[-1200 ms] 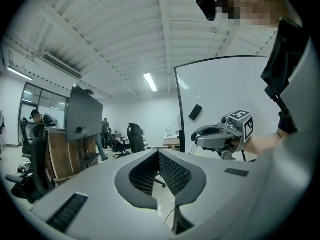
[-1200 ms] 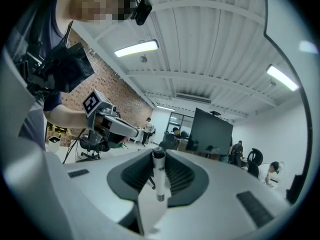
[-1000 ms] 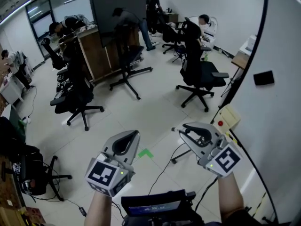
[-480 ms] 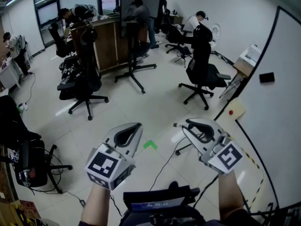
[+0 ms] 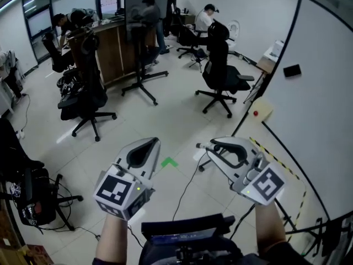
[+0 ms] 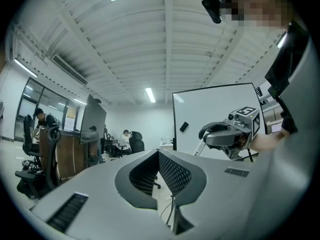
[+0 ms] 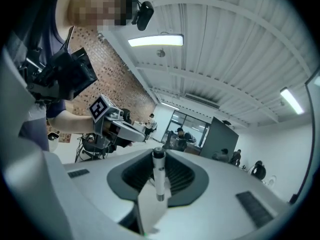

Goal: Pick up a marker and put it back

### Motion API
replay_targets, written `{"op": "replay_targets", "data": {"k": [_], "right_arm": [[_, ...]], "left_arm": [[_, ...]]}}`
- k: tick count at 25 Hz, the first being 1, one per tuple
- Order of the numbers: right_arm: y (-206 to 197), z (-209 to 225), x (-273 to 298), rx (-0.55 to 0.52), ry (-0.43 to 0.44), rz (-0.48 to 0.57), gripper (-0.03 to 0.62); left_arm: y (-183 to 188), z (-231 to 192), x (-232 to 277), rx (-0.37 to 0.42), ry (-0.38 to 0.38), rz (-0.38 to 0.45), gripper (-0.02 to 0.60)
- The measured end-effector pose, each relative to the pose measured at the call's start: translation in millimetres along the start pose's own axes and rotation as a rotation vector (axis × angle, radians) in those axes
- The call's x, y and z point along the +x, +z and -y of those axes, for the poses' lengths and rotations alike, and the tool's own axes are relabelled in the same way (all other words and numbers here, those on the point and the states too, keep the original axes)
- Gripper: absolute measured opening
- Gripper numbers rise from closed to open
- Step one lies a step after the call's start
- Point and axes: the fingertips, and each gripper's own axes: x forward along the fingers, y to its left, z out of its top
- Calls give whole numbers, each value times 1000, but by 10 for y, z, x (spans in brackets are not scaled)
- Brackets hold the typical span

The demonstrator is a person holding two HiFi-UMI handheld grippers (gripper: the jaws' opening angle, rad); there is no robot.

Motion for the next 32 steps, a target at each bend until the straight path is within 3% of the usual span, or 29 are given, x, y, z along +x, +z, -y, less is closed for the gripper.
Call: {"op": "replay_targets", "data": {"k": [10,17,24,32], "right_arm": [[-325,-55,-1241,23,62,37,92],[-584,-24,-2061,129,143,119,92],[-668,-115,-2244,189,203,160,92],[-418,-541,-2123,149,196,137,92]], "left_arm": [[10,1314,295,44,36,-17,-3],[-118,2114,362,37,148,-43,-3],[-150,2319,72,49,219,-95,-3],[-272,2249,-415,40,201,-123,-3]]}}
